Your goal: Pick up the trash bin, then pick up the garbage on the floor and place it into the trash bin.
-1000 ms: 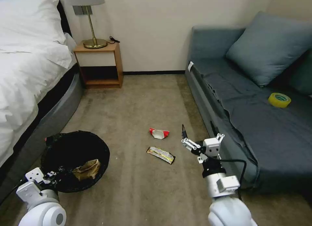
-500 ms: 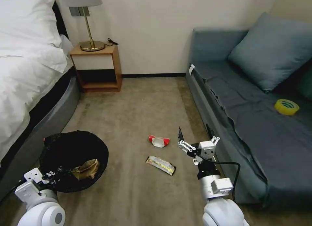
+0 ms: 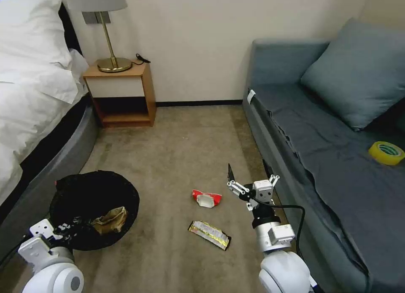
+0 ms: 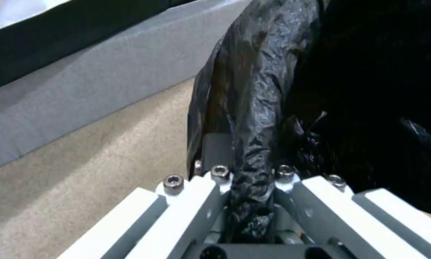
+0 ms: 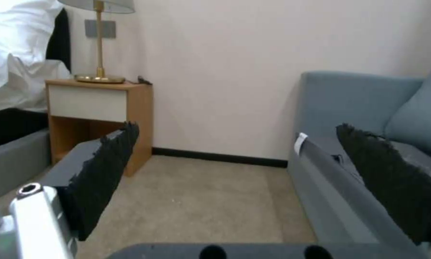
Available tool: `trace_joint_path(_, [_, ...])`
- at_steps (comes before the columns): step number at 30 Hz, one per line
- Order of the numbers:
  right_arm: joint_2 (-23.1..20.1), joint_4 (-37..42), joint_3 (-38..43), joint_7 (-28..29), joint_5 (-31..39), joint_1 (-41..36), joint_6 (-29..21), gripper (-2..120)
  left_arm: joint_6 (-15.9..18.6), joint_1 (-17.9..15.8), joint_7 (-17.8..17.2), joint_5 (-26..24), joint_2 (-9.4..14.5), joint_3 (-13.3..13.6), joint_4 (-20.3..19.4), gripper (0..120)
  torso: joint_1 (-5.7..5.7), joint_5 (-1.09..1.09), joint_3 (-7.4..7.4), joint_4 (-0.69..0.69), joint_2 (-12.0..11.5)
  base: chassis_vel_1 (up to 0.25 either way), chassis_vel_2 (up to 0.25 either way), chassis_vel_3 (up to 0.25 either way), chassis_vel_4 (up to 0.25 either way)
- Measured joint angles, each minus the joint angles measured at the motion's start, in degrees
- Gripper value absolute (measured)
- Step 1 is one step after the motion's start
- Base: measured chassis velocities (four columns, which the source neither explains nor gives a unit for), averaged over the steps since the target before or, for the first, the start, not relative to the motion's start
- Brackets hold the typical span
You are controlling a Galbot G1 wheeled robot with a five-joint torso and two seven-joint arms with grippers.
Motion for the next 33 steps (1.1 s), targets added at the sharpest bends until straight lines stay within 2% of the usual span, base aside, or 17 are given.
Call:
trace_joint_path(3, [-0.16,-0.45,-0.23,-0.16,0.27,0.66,0.02,100,-0.05,-0.03,0.0,0.0,0.05,0.0,0.11,1,0.0,0.0,0.0,0.0,0.0,-0.05,0.056,0.07,-0.048])
trace_joint_path(8, [-2.57,-2.9,-2.13,-2.04,5.22,5.31,-0.12,100,-0.12,-0.15,0.03,0.0,0.15,0.06,0.34,1,0.01,0.0,0.0,-0.01,0.0,-0.031,0.03,0.027,-0.035])
trace_joint_path(11, [-8.58,-7.27,-5.2,-7.5,12.58,13.3,-4.63,100,-0.13,-0.19,0.05,0.16,0.05,0.48,0.29,1,0.0,0.0,0.0,0.02,0.0,0.0,0.0,0.0,0.0])
trace_joint_path(12, [-11.01,-8.86,-6.61,-9.88,17.05,16.14,-7.09,100,-0.13,-0.17,0.05,0.3,0.01,0.64,0.19,1,0.0,0.01,0.0,0.02,0.0,0.0,0.0,0.0,0.0])
trace_joint_path(13, [-11.01,-8.86,-6.61,-9.88,17.05,16.14,-7.09,100,-0.13,-0.17,0.05,0.3,0.01,0.64,0.19,1,0.0,0.01,0.0,0.02,0.0,0.0,0.0,0.0,0.0])
trace_joint_path(16, [-15.98,-11.82,-11.25,-14.79,27.56,21.74,-14.24,100,-0.22,0.0,0.05,0.79,-0.23,0.96,-0.04,1,0.01,0.01,0.0,0.0,0.0,0.0,0.0,0.0,0.0])
trace_joint_path(17, [-15.98,-11.82,-11.25,-14.79,27.56,21.74,-14.24,100,-0.22,0.0,0.05,0.79,-0.23,0.96,-0.04,1,0.01,0.01,0.0,0.0,0.0,0.0,0.0,0.0,0.0])
trace_joint_path(21, [-19.31,-15.05,-17.93,-17.99,38.51,27.96,-24.22,100,-0.41,0.2,0.05,1.37,-0.67,1.27,-0.34,1,0.01,0.01,0.0,0.0,0.0,0.0,0.0,0.0,0.0])
trace_joint_path(22, [-19.31,-15.05,-17.93,-17.99,38.51,27.96,-24.22,100,-0.41,0.2,0.05,1.37,-0.67,1.27,-0.34,1,0.01,0.01,0.0,0.0,0.0,0.0,0.0,0.0,0.0])
trace_joint_path(24, [-20.33,-16.58,-21.2,-20.09,43.02,31.39,-29.44,100,-0.46,0.29,0.05,1.57,-0.83,1.36,-0.43,1,0.01,0.0,0.0,-0.01,0.0,0.0,0.0,0.0,0.0])
trace_joint_path(27, [-20.91,-18.48,-24.51,-22.21,44.21,35.24,-32.33,100,-0.54,0.36,0.05,1.79,-1.0,1.39,-0.51,1,0.0,0.01,0.0,0.0,0.0,0.0,0.0,0.0,0.0])
trace_joint_path(29, [-21.01,-20.33,-27.11,-26.25,43.59,39.13,-37.95,100,-0.68,0.52,0.05,2.03,-1.23,1.46,-0.65,1,0.0,-0.01,0.0,0.01,0.0,0.0,0.0,0.0,0.0])
trace_joint_path(31, [-20.94,-22.78,-29.24,-31.92,39.21,41.62,-38.74,100,-0.83,0.76,0.05,2.25,-1.38,1.53,-0.69,1,0.0,0.0,0.0,0.01,-0.01,0.0,0.0,0.0,0.0])
trace_joint_path(33, [-20.9,-23.83,-30.3,-33.48,37.67,42.51,-38.72,100,-0.88,0.84,0.04,2.3,-1.43,1.53,-0.7,1,0.0,-0.01,0.0,0.01,0.0,0.0,0.0,0.0,0.0])
